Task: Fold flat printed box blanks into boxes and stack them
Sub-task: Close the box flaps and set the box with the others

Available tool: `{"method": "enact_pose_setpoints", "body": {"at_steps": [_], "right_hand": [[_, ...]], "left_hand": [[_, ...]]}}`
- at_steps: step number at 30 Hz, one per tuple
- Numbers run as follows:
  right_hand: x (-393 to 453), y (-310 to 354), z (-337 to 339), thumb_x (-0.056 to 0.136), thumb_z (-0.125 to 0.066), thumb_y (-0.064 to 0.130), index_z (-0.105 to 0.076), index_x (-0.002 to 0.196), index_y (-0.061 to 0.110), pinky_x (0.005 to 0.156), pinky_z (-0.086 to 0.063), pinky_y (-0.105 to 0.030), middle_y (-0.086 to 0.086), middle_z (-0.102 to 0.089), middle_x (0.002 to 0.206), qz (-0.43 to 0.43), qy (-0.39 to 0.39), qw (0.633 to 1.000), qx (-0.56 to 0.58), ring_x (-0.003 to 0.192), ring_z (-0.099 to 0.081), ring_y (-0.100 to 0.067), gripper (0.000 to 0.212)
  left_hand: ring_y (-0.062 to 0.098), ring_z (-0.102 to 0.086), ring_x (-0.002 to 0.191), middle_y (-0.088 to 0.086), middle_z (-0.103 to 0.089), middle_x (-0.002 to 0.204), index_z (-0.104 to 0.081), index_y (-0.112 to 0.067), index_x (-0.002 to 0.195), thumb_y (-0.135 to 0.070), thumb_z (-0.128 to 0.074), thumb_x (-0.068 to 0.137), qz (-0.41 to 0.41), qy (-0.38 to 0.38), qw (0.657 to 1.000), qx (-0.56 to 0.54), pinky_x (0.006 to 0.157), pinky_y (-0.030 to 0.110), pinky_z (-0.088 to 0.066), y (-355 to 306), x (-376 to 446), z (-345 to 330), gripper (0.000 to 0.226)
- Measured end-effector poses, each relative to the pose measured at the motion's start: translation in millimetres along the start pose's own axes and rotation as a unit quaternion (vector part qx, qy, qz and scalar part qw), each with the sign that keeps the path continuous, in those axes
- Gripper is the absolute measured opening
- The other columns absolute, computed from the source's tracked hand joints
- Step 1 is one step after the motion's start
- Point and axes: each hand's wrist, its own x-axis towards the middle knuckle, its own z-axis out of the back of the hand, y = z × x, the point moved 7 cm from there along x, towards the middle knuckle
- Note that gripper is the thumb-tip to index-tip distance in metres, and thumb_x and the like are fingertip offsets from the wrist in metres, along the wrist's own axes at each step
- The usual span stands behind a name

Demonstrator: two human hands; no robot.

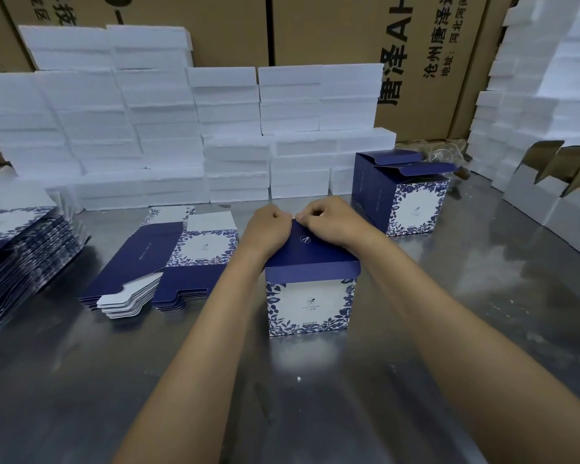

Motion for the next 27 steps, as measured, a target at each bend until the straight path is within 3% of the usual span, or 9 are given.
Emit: {"method": "enact_pose_setpoints", "body": {"at_steps": [2, 4, 8, 11, 15, 18, 23, 25, 27], "right_hand": [[-2.4, -4.9, 3.2, 0.097, -0.061, 0.018, -0.074, 0.094, -0.001, 0.077, -0.053, -0.031, -0.008, -0.073, 0.092, -0.018, -0.017, 0.999, 0.023, 0.084, -0.062, -0.017, 0.023], [-4.1, -9.2, 7.2, 0.096, -0.055, 0.013, -0.070, 0.104, -0.009, 0.092, -0.055, -0.042, -0.018, -0.073, 0.111, -0.030, -0.042, 0.998, 0.027, 0.103, -0.068, -0.029, 0.027], [-2.7, -14.7, 6.5, 0.097, -0.051, 0.009, -0.059, 0.115, -0.018, 0.100, -0.050, -0.052, -0.029, -0.061, 0.126, -0.045, -0.047, 0.998, 0.018, 0.122, -0.055, -0.040, 0.034], [-4.9, -13.5, 7.9, 0.097, -0.055, 0.013, -0.068, 0.107, -0.008, 0.096, -0.053, -0.041, -0.018, -0.071, 0.115, -0.030, -0.060, 0.998, 0.018, 0.116, -0.062, -0.034, 0.027], [-25.9, 13.7, 21.6, 0.093, -0.061, 0.016, -0.067, 0.092, 0.014, 0.086, -0.045, -0.035, 0.002, -0.061, 0.097, 0.122, -0.125, 0.978, -0.111, 0.098, -0.053, -0.018, 0.006], [-53.4, 17.8, 19.5, 0.090, -0.068, 0.018, -0.069, 0.084, 0.017, 0.082, -0.047, -0.035, 0.006, -0.067, 0.084, 0.190, -0.110, 0.974, -0.064, 0.085, -0.058, -0.015, 0.006], [-85.8, -10.6, 11.7, 0.087, -0.079, 0.028, -0.076, 0.103, 0.021, 0.102, -0.034, -0.012, 0.011, -0.066, 0.116, 0.176, -0.049, 0.980, 0.076, 0.121, -0.052, -0.006, 0.018], [-87.0, -17.6, 10.3, 0.086, -0.079, 0.027, -0.076, 0.108, 0.023, 0.102, -0.029, -0.006, 0.013, -0.062, 0.124, 0.158, -0.035, 0.980, 0.112, 0.126, -0.047, 0.002, 0.023], [-84.6, -20.7, 8.6, 0.085, -0.080, 0.025, -0.076, 0.105, 0.027, 0.105, -0.028, -0.007, 0.015, -0.060, 0.126, 0.150, -0.028, 0.979, 0.136, 0.129, -0.044, 0.004, 0.020]], "left_hand": [[0.026, -0.051, 0.091, 0.012, -0.060, 0.108, -0.058, -0.009, 0.099, -0.016, -0.038, 0.100, 0.004, -0.021, 1.000, 0.020, 0.069, 0.031, -0.035, 2.9, -0.8, 3.7, 0.022], [0.035, -0.053, 0.103, 0.021, -0.059, 0.118, -0.058, 0.000, 0.106, -0.014, -0.034, 0.102, 0.014, -0.045, 0.998, 0.048, 0.072, 0.033, -0.032, 6.4, 0.3, 7.5, 0.028], [0.038, -0.053, 0.116, 0.025, -0.058, 0.125, -0.053, 0.009, 0.119, -0.015, -0.033, 0.103, 0.020, -0.047, 0.995, 0.080, 0.077, 0.033, -0.032, 7.8, 1.6, 5.4, 0.035], [0.039, -0.054, 0.116, 0.024, -0.058, 0.125, -0.053, 0.010, 0.119, -0.015, -0.033, 0.102, 0.022, -0.050, 0.995, 0.088, 0.078, 0.034, -0.034, 8.8, 2.4, 5.5, 0.036], [0.036, -0.054, 0.117, 0.019, -0.058, 0.128, -0.054, -0.002, 0.124, -0.017, -0.034, 0.100, 0.029, -0.043, 0.992, 0.115, 0.093, 0.038, -0.041, 7.1, 4.0, 4.3, 0.035], [0.035, -0.053, 0.115, 0.016, -0.057, 0.128, -0.051, -0.008, 0.121, -0.017, -0.035, 0.099, 0.033, -0.055, 0.988, 0.142, 0.094, 0.039, -0.041, 3.2, 7.1, 6.9, 0.029], [0.035, -0.045, 0.120, 0.016, -0.054, 0.125, -0.058, -0.007, 0.115, -0.014, -0.042, 0.097, -0.042, -0.148, 0.975, 0.163, 0.086, 0.033, -0.035, -9.7, 8.5, 19.1, 0.025], [0.028, -0.050, 0.114, 0.014, -0.060, 0.114, -0.067, -0.009, 0.102, -0.014, -0.053, 0.095, -0.114, -0.156, 0.976, 0.099, 0.093, 0.030, -0.037, -16.6, 1.4, 21.4, 0.017], [0.010, -0.059, 0.095, 0.003, -0.068, 0.096, -0.071, -0.020, 0.083, -0.018, -0.066, 0.089, -0.132, -0.097, 0.986, -0.025, 0.092, 0.031, -0.044, -9.1, -12.3, 19.1, 0.008]]}}
